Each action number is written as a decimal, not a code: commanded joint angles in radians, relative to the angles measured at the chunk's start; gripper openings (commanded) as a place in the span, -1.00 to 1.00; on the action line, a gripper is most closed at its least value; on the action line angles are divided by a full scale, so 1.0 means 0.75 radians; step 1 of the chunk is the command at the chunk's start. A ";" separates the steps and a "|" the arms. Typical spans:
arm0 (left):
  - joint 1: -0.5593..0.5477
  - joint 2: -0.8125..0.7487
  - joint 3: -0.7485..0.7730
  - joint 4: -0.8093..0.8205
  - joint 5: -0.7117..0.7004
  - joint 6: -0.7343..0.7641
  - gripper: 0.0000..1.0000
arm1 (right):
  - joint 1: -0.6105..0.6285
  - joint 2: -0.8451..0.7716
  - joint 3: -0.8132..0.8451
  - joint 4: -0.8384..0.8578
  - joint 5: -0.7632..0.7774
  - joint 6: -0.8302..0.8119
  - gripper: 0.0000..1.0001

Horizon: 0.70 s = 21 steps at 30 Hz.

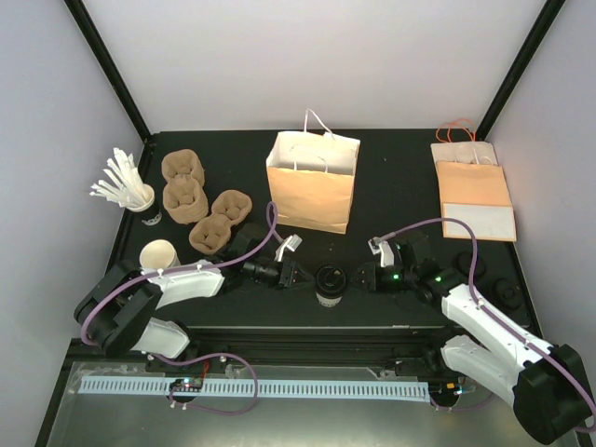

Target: Pack the takeout coffee

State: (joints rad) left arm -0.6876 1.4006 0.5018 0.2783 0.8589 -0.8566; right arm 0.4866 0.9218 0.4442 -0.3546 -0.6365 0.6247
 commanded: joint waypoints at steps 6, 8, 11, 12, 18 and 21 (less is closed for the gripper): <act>-0.045 -0.026 -0.030 -0.121 -0.164 -0.019 -0.68 | 0.010 0.092 0.020 -0.005 0.026 -0.045 -0.44; -0.056 -0.053 -0.027 -0.122 -0.172 -0.039 -0.68 | 0.009 0.113 0.056 -0.004 0.037 -0.053 -0.44; -0.071 -0.078 -0.019 -0.127 -0.187 -0.055 -0.67 | 0.008 0.167 0.119 -0.008 0.042 -0.074 -0.44; -0.074 -0.079 -0.016 -0.131 -0.187 -0.056 -0.66 | 0.008 0.185 0.142 -0.012 0.042 -0.086 -0.44; -0.070 -0.121 0.019 -0.188 -0.234 -0.049 -0.43 | -0.003 0.224 0.254 -0.099 0.081 -0.151 -0.47; -0.053 -0.151 0.048 -0.242 -0.261 -0.035 -0.41 | -0.025 0.222 0.296 -0.149 0.083 -0.181 -0.46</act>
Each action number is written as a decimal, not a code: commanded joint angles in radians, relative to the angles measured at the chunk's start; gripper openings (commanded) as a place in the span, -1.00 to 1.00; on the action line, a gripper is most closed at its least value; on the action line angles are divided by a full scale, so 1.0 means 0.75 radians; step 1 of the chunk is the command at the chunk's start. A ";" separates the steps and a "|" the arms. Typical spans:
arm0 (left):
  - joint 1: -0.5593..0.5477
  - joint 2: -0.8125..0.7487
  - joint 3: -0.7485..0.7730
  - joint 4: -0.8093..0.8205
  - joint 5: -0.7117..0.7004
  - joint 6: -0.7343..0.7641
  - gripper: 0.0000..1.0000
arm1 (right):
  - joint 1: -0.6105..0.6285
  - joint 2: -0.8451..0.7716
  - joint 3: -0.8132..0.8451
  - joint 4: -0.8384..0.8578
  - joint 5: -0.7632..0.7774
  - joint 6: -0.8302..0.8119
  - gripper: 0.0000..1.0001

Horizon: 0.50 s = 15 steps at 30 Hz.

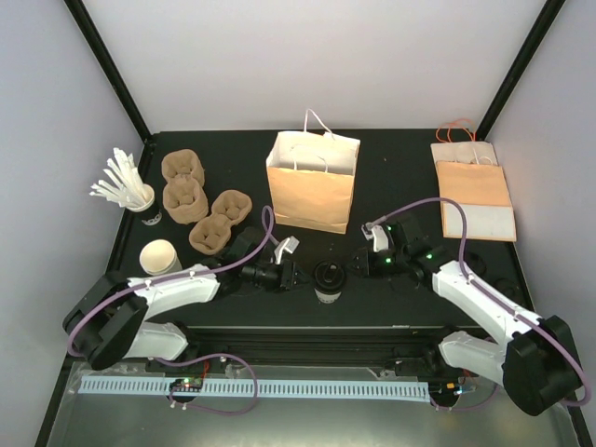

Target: Pack the takeout coffee

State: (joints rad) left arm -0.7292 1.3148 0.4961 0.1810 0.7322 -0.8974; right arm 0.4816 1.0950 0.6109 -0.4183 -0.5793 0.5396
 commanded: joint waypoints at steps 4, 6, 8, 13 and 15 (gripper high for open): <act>0.046 -0.131 0.099 -0.204 -0.098 0.061 -0.39 | -0.030 -0.032 0.123 -0.121 0.021 -0.088 -0.44; 0.072 -0.154 0.115 -0.232 -0.081 0.072 -0.37 | -0.032 -0.053 0.139 -0.142 0.024 -0.089 -0.42; 0.096 -0.166 0.126 -0.241 -0.057 0.080 -0.33 | -0.034 -0.074 0.139 -0.160 0.023 -0.088 -0.39; 0.137 -0.150 0.158 -0.255 -0.001 0.118 -0.35 | -0.033 -0.153 0.096 -0.195 -0.008 -0.073 -0.37; 0.139 -0.113 0.179 -0.250 0.025 0.141 -0.38 | -0.033 -0.190 0.055 -0.194 -0.034 -0.060 -0.37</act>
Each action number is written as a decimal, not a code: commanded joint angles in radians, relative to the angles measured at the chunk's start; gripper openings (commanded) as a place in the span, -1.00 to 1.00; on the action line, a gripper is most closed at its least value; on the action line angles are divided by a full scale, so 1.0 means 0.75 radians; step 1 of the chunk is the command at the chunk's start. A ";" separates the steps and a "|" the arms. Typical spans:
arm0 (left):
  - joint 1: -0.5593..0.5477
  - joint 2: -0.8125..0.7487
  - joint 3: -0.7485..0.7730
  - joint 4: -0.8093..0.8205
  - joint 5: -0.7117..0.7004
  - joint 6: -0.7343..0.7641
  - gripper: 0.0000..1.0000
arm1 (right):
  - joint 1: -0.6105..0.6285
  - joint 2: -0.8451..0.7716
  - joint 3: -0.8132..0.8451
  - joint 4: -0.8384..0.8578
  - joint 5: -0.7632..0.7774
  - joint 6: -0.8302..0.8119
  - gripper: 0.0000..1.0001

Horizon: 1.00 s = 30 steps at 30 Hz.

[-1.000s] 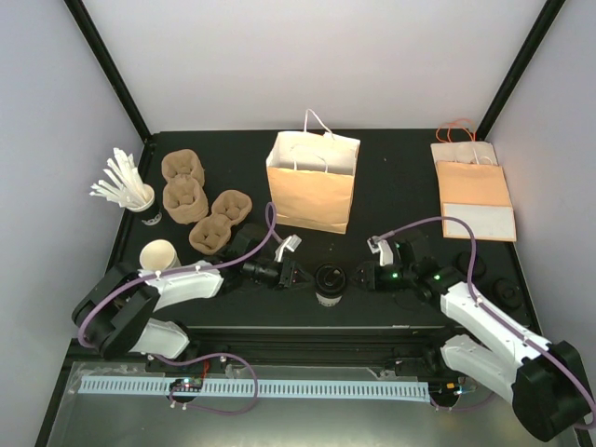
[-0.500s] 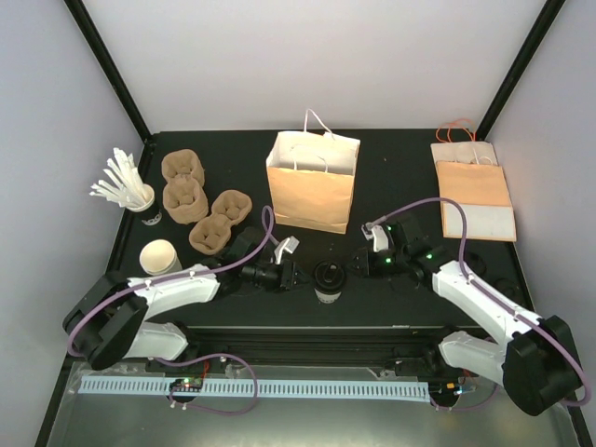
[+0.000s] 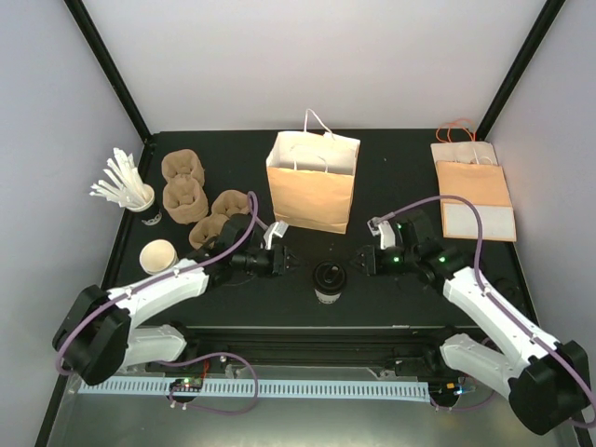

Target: Pack the takeout coffee

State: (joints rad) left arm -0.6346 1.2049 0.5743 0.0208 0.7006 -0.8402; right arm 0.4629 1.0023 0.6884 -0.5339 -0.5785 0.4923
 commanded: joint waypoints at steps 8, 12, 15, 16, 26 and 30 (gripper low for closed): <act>0.013 0.190 0.114 0.025 0.130 0.108 -0.47 | -0.006 -0.166 -0.216 0.014 -0.136 0.050 -0.35; 0.015 0.222 0.123 0.027 0.133 0.119 -0.47 | -0.006 -0.148 -0.261 0.078 -0.184 0.069 -0.35; 0.014 0.239 0.128 0.028 0.142 0.122 -0.47 | -0.006 -0.123 -0.269 0.105 -0.193 0.070 -0.35; 0.015 0.242 0.128 0.029 0.142 0.123 -0.48 | -0.006 -0.116 -0.269 0.113 -0.200 0.068 -0.35; 0.014 0.268 0.120 0.041 0.160 0.126 -0.49 | -0.006 -0.056 -0.267 0.166 -0.212 0.068 -0.37; 0.015 0.288 0.118 0.054 0.169 0.127 -0.50 | -0.006 -0.037 -0.267 0.177 -0.205 0.069 -0.38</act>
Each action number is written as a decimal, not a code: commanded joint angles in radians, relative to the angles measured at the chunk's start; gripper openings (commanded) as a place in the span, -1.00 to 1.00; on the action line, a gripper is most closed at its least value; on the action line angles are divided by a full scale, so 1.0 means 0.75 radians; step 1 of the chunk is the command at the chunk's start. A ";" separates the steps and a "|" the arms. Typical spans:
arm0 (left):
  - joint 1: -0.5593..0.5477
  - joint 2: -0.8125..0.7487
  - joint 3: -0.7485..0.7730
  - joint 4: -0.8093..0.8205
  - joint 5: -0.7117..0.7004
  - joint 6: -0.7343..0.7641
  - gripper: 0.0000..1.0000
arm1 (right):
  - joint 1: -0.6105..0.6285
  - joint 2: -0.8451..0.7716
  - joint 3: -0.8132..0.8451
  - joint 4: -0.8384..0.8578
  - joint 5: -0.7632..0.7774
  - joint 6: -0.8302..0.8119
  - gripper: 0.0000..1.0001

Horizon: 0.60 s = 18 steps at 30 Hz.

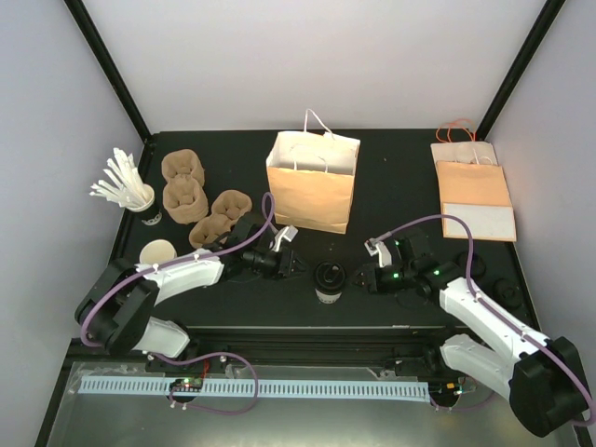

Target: Pack the takeout coffee

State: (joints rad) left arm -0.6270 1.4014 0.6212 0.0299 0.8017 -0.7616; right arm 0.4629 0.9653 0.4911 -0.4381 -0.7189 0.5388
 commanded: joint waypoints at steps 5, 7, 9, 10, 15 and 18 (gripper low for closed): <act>0.005 0.011 0.050 0.066 0.038 0.012 -0.48 | -0.005 0.019 -0.009 0.053 -0.016 0.004 -0.39; 0.005 -0.011 0.040 0.085 0.023 -0.004 -0.48 | -0.006 0.019 -0.009 0.053 -0.016 0.005 -0.39; 0.006 -0.039 0.019 0.132 0.014 -0.030 -0.47 | -0.006 0.019 -0.007 0.052 -0.016 0.004 -0.39; 0.007 -0.047 0.014 0.157 0.015 -0.043 -0.47 | -0.006 0.019 -0.005 0.051 -0.015 0.004 -0.39; 0.007 0.002 0.029 0.197 0.054 -0.055 -0.47 | -0.006 0.022 0.001 0.045 -0.015 0.000 -0.39; 0.006 0.041 0.036 0.195 0.058 -0.051 -0.48 | -0.006 0.022 0.006 0.042 -0.017 -0.003 -0.39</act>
State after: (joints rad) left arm -0.6220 1.3960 0.6197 0.1368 0.8169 -0.7929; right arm 0.4629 0.9794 0.4911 -0.4232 -0.7204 0.5396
